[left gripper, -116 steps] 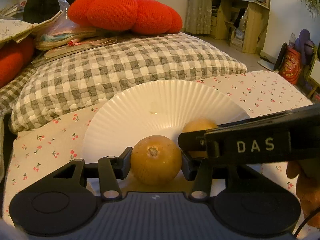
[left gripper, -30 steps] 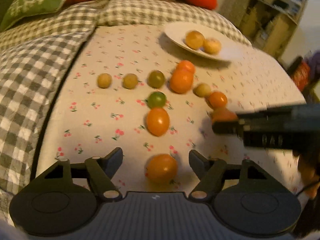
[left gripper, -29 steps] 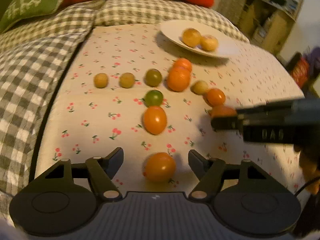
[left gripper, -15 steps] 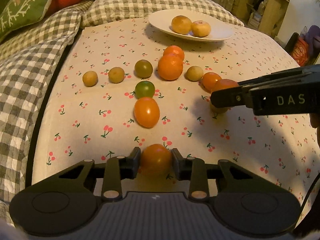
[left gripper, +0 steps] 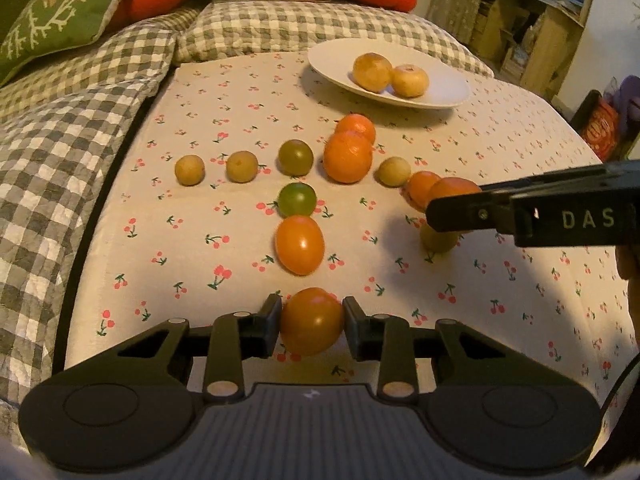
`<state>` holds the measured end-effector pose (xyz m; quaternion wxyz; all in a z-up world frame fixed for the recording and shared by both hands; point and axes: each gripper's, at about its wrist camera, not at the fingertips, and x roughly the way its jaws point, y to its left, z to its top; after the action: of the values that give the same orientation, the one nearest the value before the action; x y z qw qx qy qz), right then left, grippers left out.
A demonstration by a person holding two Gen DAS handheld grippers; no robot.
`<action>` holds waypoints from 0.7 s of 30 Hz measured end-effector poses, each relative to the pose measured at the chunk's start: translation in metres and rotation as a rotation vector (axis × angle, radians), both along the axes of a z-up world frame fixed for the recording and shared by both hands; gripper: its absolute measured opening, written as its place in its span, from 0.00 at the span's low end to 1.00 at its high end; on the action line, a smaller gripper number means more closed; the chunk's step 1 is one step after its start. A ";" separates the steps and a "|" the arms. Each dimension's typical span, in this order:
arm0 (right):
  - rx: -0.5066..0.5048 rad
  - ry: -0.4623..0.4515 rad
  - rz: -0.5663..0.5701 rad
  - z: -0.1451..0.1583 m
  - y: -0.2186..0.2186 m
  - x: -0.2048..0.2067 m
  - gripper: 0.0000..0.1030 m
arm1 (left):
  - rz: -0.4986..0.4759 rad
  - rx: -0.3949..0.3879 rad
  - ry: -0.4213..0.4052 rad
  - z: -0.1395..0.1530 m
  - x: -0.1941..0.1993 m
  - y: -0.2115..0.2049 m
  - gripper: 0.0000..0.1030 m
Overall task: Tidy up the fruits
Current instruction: 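Grasp a red-orange tomato with the left gripper while the right holds the mandarin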
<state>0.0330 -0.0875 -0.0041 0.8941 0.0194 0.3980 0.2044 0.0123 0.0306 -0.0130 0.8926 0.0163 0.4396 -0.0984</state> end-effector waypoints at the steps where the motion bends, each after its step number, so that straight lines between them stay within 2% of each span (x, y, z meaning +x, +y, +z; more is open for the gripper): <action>1: 0.000 -0.002 0.003 0.000 0.000 0.000 0.32 | 0.005 -0.001 -0.002 0.000 0.000 0.000 0.25; 11: 0.012 -0.014 0.006 0.003 -0.001 -0.001 0.32 | 0.065 0.025 -0.027 0.004 0.001 0.002 0.25; 16: 0.004 -0.020 0.020 0.003 0.002 -0.002 0.32 | 0.079 0.073 -0.071 0.011 0.000 -0.006 0.25; 21: 0.018 -0.037 0.011 0.007 -0.003 -0.001 0.32 | 0.078 0.071 -0.097 0.017 0.002 -0.010 0.25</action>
<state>0.0323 -0.0904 0.0028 0.9000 0.0213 0.3795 0.2134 0.0145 0.0210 0.0041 0.9149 0.0356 0.3993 -0.0469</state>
